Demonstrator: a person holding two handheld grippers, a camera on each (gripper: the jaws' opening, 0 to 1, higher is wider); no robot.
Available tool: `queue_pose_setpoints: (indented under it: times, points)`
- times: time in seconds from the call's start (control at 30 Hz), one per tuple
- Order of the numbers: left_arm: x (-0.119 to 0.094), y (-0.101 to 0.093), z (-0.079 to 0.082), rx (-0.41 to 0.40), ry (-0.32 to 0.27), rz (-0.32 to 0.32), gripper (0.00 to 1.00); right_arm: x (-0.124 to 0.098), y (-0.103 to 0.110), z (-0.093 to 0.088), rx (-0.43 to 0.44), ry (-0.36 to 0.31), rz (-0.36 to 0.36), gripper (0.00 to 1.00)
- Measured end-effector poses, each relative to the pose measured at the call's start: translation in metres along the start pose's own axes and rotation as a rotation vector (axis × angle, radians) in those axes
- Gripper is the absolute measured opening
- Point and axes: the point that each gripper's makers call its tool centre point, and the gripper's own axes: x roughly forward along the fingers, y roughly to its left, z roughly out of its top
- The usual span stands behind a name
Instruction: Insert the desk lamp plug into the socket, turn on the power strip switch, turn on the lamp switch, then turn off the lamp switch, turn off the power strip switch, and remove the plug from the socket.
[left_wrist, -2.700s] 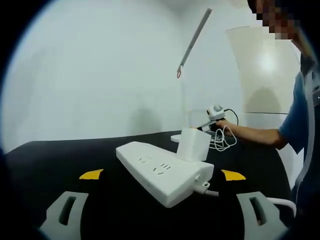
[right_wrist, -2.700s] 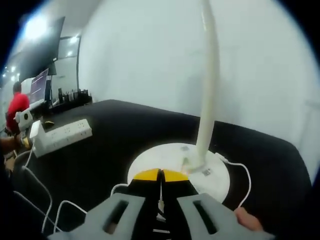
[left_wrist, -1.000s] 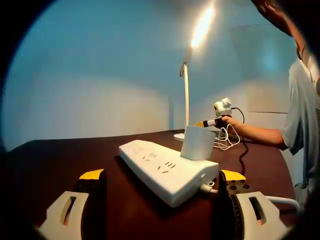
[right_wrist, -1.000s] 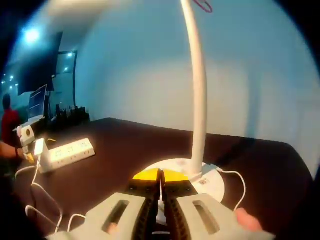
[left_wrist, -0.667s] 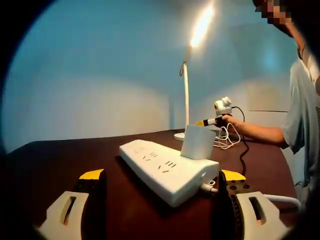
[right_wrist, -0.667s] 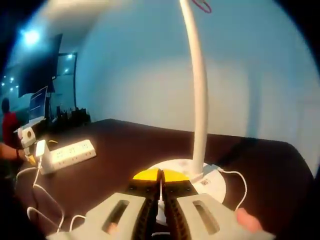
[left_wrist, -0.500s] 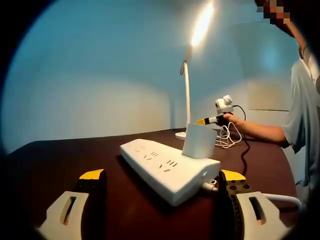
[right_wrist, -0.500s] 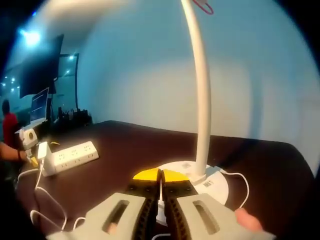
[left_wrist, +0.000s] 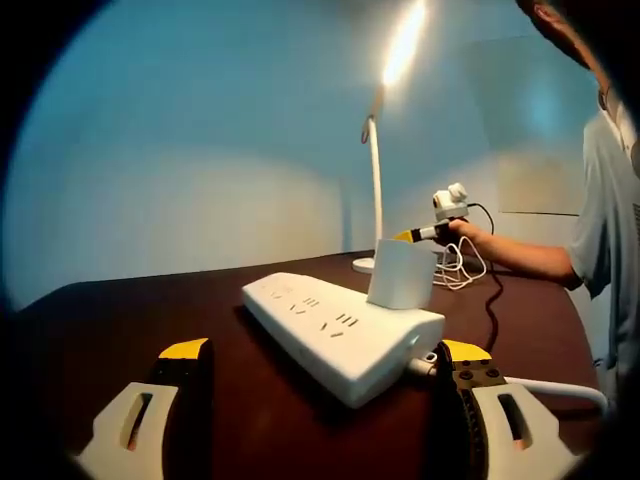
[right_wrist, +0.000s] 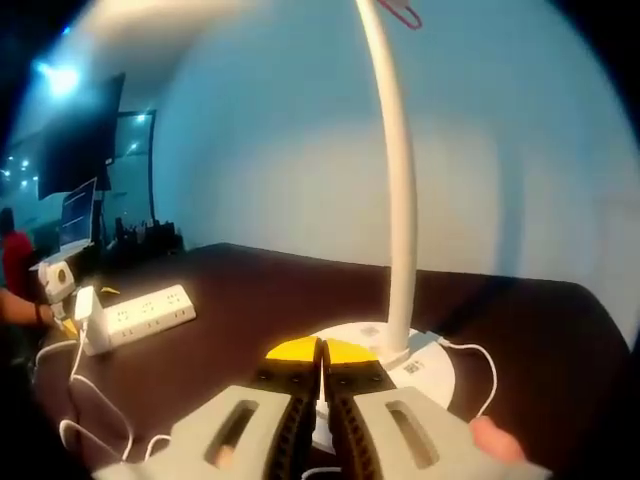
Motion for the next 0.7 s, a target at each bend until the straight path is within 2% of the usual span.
queue_pose_setpoints:
  times: [0.47,0.7]
  points:
    - [-0.001,-0.002,0.0,0.013,-0.005,-0.002,0.88,-0.009,0.005,0.011,0.02,-0.048,0.002,0.03]
    - [-0.001,-0.004,0.001,0.017,-0.007,0.0,0.88,-0.008,0.007,0.009,0.025,-0.045,0.007,0.03]
